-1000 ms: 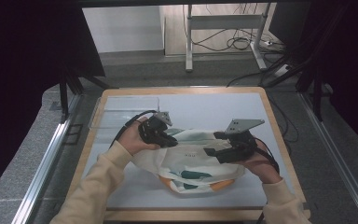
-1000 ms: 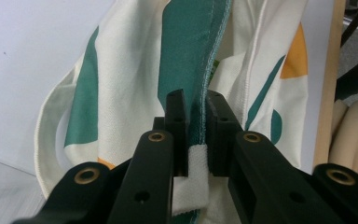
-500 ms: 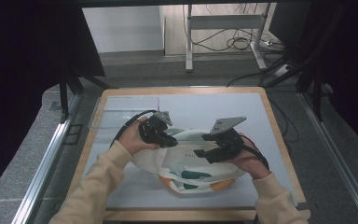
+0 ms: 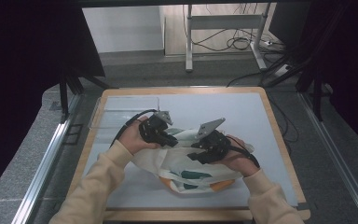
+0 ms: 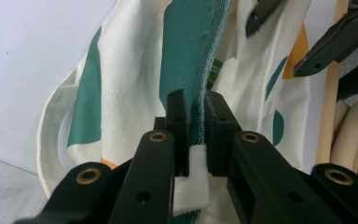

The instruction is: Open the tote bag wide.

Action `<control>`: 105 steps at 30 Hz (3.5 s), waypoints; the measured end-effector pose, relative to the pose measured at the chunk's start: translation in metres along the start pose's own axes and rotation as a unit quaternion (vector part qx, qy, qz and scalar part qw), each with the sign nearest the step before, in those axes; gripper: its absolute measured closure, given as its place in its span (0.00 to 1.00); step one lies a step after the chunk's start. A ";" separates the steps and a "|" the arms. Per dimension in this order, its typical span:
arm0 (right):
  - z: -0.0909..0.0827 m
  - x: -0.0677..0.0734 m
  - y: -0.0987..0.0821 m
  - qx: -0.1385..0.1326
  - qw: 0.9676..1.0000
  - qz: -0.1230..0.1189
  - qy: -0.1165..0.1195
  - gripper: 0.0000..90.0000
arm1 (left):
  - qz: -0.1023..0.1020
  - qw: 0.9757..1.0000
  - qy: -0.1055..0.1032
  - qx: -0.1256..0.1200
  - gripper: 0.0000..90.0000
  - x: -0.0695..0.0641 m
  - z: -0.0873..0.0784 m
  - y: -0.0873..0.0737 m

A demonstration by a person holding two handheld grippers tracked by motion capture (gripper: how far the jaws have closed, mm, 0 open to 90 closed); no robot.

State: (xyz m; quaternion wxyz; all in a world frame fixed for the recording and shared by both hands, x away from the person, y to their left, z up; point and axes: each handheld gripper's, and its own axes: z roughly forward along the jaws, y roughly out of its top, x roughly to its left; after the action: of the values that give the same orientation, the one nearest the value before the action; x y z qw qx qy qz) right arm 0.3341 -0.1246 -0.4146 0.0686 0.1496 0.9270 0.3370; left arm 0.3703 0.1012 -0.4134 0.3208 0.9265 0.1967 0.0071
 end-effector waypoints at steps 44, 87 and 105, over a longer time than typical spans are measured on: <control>-0.006 0.019 -0.019 -0.015 0.999 0.004 0.041 0.97 | -0.019 0.999 0.032 -0.019 0.92 0.007 -0.006 0.002; -0.004 0.052 -0.049 -0.003 0.996 0.009 0.084 0.97 | -0.063 0.993 0.090 -0.039 0.93 0.037 -0.001 0.005; 0.003 0.063 -0.057 0.008 0.993 0.011 0.119 0.97 | -0.084 0.985 0.139 -0.058 0.93 0.058 0.006 0.008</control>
State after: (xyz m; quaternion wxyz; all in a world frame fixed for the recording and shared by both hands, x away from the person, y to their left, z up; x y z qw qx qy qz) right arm 0.2622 -0.1443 -0.4555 -0.0475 0.1190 0.9296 0.3455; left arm 0.4276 0.1134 -0.4194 0.3430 0.8765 0.3155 0.1205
